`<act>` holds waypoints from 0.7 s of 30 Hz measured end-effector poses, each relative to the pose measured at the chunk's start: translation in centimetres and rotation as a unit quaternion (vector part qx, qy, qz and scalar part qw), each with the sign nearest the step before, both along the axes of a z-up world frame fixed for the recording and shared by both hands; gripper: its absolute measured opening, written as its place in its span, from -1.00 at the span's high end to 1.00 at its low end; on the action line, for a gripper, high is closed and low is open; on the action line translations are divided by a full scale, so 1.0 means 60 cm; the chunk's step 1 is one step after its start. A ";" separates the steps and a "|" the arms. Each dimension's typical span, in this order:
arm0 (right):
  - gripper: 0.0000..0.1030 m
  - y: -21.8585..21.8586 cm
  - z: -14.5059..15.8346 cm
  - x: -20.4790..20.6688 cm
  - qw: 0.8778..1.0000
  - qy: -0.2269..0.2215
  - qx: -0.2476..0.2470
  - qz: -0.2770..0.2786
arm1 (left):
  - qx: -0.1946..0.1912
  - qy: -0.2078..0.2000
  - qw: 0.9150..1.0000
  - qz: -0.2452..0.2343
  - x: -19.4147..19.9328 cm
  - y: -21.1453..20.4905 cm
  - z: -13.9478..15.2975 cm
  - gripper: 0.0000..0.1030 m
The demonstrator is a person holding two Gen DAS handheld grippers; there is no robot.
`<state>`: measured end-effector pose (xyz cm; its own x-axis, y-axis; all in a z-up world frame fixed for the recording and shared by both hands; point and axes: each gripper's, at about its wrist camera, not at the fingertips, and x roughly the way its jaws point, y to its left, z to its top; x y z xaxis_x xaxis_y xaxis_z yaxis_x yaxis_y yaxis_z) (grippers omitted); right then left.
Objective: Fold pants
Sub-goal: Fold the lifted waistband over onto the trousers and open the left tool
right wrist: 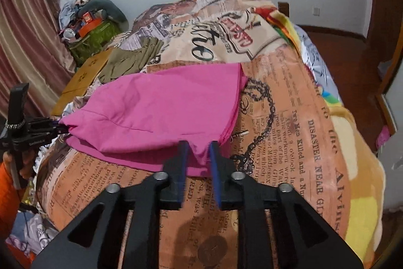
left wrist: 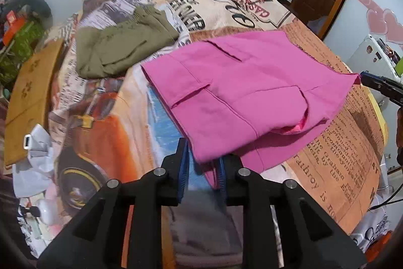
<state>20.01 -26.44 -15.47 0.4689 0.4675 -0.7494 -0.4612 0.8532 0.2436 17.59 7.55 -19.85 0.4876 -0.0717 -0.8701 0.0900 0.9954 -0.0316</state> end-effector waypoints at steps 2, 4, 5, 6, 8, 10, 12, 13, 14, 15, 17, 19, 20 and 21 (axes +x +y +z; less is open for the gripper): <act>0.38 0.006 0.014 -0.009 1.000 -0.019 0.001 0.009 | 0.007 -0.012 1.000 0.003 -0.008 0.002 0.015 0.44; 0.28 0.015 0.027 -0.015 0.999 -0.034 0.004 0.018 | 0.014 -0.027 1.000 0.008 -0.013 0.001 0.033 0.25; 0.20 0.019 0.031 -0.018 0.999 -0.040 0.004 0.021 | 0.016 -0.037 0.999 0.008 -0.016 0.000 0.043 0.16; 0.14 0.026 0.038 -0.022 0.998 -0.048 0.004 0.027 | 0.017 -0.046 0.999 0.008 -0.019 -0.001 0.053 0.06; 0.13 0.044 0.047 -0.028 0.997 -0.060 0.001 0.043 | 0.019 -0.067 0.998 0.008 -0.023 -0.007 0.074 -0.13; 0.09 0.061 0.051 -0.032 0.996 -0.063 0.001 0.061 | 0.016 -0.082 0.996 0.003 -0.022 -0.016 0.089 -0.32; -0.13 0.077 0.050 -0.036 0.995 -0.064 0.000 0.076 | 0.019 -0.090 0.996 -0.014 -0.019 -0.035 0.098 -0.50; -0.16 0.085 0.049 -0.039 0.994 -0.066 -0.001 0.084 | 0.021 -0.090 0.995 -0.020 -0.017 -0.042 0.097 -0.53; -0.16 0.094 0.047 -0.040 0.993 -0.067 -0.004 0.093 | 0.026 -0.089 0.995 -0.030 -0.015 -0.053 0.094 -0.57; -0.16 0.105 0.044 -0.041 0.992 -0.065 -0.009 0.103 | 0.032 -0.084 0.995 -0.039 -0.012 -0.062 0.089 -0.58; -0.16 0.120 0.038 -0.041 0.991 -0.059 -0.013 0.119 | 0.051 -0.067 0.995 -0.060 -0.004 -0.087 0.068 -0.58; -0.16 0.136 0.029 -0.039 0.990 -0.050 -0.015 0.132 | 0.063 -0.053 0.994 -0.072 0.001 -0.101 0.050 -0.58; -0.16 0.139 0.026 -0.039 0.990 -0.048 -0.016 0.135 | 0.068 -0.040 0.994 -0.080 0.006 -0.110 0.037 -0.58; -0.16 0.145 0.020 -0.038 0.989 -0.043 -0.018 0.140 | 0.068 -0.034 0.994 -0.085 0.007 -0.114 0.029 -0.58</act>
<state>17.74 -17.75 -14.26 0.3880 0.5618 -0.7306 -0.6979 0.6969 0.1653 18.03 0.73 -18.09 0.5364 -0.0425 -0.8429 0.2538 0.9606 0.1131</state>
